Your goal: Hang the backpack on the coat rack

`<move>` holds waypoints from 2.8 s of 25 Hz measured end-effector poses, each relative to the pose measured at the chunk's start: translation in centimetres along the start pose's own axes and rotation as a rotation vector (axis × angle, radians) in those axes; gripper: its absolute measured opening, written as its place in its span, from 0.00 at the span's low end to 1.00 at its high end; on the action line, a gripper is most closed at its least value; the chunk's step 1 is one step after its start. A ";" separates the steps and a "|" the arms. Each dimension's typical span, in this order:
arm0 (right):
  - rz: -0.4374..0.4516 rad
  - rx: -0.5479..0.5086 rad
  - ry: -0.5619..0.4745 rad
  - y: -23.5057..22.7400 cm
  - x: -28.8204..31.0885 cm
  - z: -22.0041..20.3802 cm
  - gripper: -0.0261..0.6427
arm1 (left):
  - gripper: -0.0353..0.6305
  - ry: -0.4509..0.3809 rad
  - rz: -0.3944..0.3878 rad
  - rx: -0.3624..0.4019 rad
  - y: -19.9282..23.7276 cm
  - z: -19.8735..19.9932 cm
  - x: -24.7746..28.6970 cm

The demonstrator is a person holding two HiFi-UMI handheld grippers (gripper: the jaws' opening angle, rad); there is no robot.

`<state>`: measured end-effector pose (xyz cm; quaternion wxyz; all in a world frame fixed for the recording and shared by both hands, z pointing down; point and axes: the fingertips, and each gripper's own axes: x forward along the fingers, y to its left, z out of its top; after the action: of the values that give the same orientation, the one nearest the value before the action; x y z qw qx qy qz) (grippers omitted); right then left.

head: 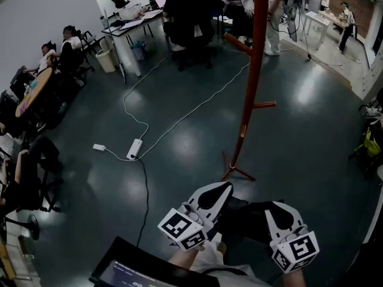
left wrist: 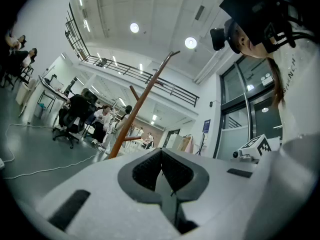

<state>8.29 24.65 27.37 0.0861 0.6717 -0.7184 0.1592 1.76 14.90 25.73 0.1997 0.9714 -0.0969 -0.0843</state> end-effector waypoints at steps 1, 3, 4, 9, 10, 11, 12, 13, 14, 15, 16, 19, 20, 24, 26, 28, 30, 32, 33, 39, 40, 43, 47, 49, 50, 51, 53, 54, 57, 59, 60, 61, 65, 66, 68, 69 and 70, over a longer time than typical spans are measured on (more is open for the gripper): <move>0.000 0.006 0.006 -0.3 0.6 0.0 0.10 | 0.07 0.007 -0.009 0.000 0.5 0.0 0.7; 0.002 0.013 0.016 -0.7 2.1 0.0 0.10 | 0.07 0.018 -0.025 0.004 1.6 0.2 1.8; 0.002 0.014 0.020 -0.9 2.9 0.0 0.10 | 0.07 0.022 -0.030 0.009 2.4 0.3 2.2; 0.012 0.014 0.041 -1.9 7.5 0.0 0.10 | 0.07 0.034 -0.023 0.007 6.7 0.5 3.8; 0.016 0.004 0.046 -2.1 8.3 0.1 0.10 | 0.07 0.039 -0.019 0.008 7.5 0.4 4.1; 0.022 -0.008 0.051 -2.2 9.2 0.3 0.10 | 0.07 0.045 -0.013 0.010 8.3 0.4 4.4; 0.027 -0.019 0.058 -2.4 10.0 0.5 0.10 | 0.07 0.050 -0.007 0.011 9.1 0.3 4.6; 0.032 -0.027 0.065 -2.4 11.0 0.7 0.10 | 0.07 0.054 -0.001 0.011 10.0 0.4 4.7; 0.036 -0.032 0.072 -2.4 11.9 0.9 0.10 | 0.07 0.056 0.004 0.006 10.8 0.5 4.8; 0.037 -0.033 0.077 -2.4 12.8 1.1 0.10 | 0.07 0.058 0.009 0.000 11.7 0.6 4.8; 0.037 -0.032 0.080 -2.5 13.7 1.3 0.10 | 0.07 0.059 0.013 -0.006 12.4 0.7 4.8; 0.030 -0.022 0.068 -3.3 15.6 2.2 0.10 | 0.07 0.056 0.018 -0.011 14.0 0.8 5.3; 0.026 -0.019 0.058 -3.6 16.2 2.6 0.10 | 0.07 0.051 0.020 -0.009 14.5 0.9 5.5; 0.024 -0.017 0.032 -4.7 18.4 4.6 0.10 | 0.07 0.022 0.036 -0.024 15.7 1.6 6.4; 0.030 -0.013 0.027 -5.2 19.4 5.5 0.10 | 0.07 0.006 0.035 -0.034 15.8 2.3 7.1; 0.028 0.008 0.031 -5.5 20.5 6.0 0.10 | 0.07 -0.008 0.034 -0.027 16.4 2.8 7.6; 0.037 0.038 0.038 -5.7 21.5 6.2 0.10 | 0.07 -0.023 0.051 -0.041 17.2 2.8 7.7; 0.052 0.058 0.031 -6.1 22.6 6.4 0.10 | 0.07 -0.052 0.074 -0.053 18.1 2.7 7.9; 0.056 0.061 0.030 -6.3 23.0 6.3 0.10 | 0.07 -0.073 0.081 -0.051 18.4 2.8 8.0; 0.066 0.065 0.056 -8.5 25.5 5.5 0.10 | 0.07 -0.073 0.095 -0.098 19.4 0.3 8.4; 0.066 0.070 0.058 -8.8 25.8 5.3 0.10 | 0.07 -0.069 0.100 -0.101 19.6 -0.1 8.3; 0.065 0.083 0.069 -9.6 26.9 5.0 0.10 | 0.07 -0.082 0.118 -0.097 20.5 -0.4 8.2; 0.072 0.090 0.091 -10.3 27.8 4.3 0.10 | 0.07 -0.090 0.134 -0.095 21.5 -1.0 8.2; 0.077 0.077 0.103 -10.5 28.1 3.8 0.10 | 0.07 -0.090 0.138 -0.097 21.9 -1.4 8.4; 0.079 0.075 0.109 -10.6 28.2 3.5 0.10 | 0.07 -0.091 0.140 -0.098 22.0 -1.6 8.5; 0.079 0.077 0.114 -10.6 28.2 3.3 0.10 | 0.07 -0.092 0.141 -0.100 22.1 -1.7 8.5; 0.077 0.081 0.124 -10.8 28.2 2.8 0.10 | 0.07 -0.094 0.146 -0.105 22.2 -1.9 8.5; 0.077 0.082 0.128 -11.0 28.1 2.6 0.10 | 0.07 -0.095 0.149 -0.109 22.2 -2.0 8.5; 0.081 0.069 0.139 -11.1 28.3 2.2 0.10 | 0.07 -0.091 0.158 -0.121 22.4 -2.4 8.3; 0.076 0.046 0.142 -11.1 28.4 2.0 0.10 | 0.07 -0.086 0.162 -0.124 22.5 -2.7 8.2; 0.072 0.037 0.143 -11.1 28.5 1.9 0.10 | 0.07 -0.082 0.162 -0.122 22.6 -2.9 8.2; 0.070 0.031 0.144 -11.2 28.5 1.7 0.10 | 0.07 -0.078 0.163 -0.119 22.6 -3.1 8.2; 0.054 -0.003 0.137 -11.7 28.2 1.5 0.10 | 0.07 -0.069 0.171 -0.116 22.6 -4.0 8.4; 0.045 -0.016 0.129 -11.9 28.1 1.5 0.10 | 0.07 -0.073 0.174 -0.120 22.6 -4.0 8.4; 0.040 -0.049 0.119 -11.8 28.1 1.3 0.10 | 0.07 -0.084 0.182 -0.121 22.7 -3.7 8.3; 0.042 -0.071 0.118 -11.8 28.2 1.2 0.10 | 0.07 -0.086 0.187 -0.117 22.8 -3.6 8.1; 0.044 -0.097 0.118 -11.8 28.3 1.0 0.10 | 0.07 -0.086 0.191 -0.111 22.9 -3.6 8.0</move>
<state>17.71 -2.80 37.29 0.1573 0.6400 -0.7336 0.1655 6.70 -6.19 37.28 0.2559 0.9406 -0.1929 -0.1118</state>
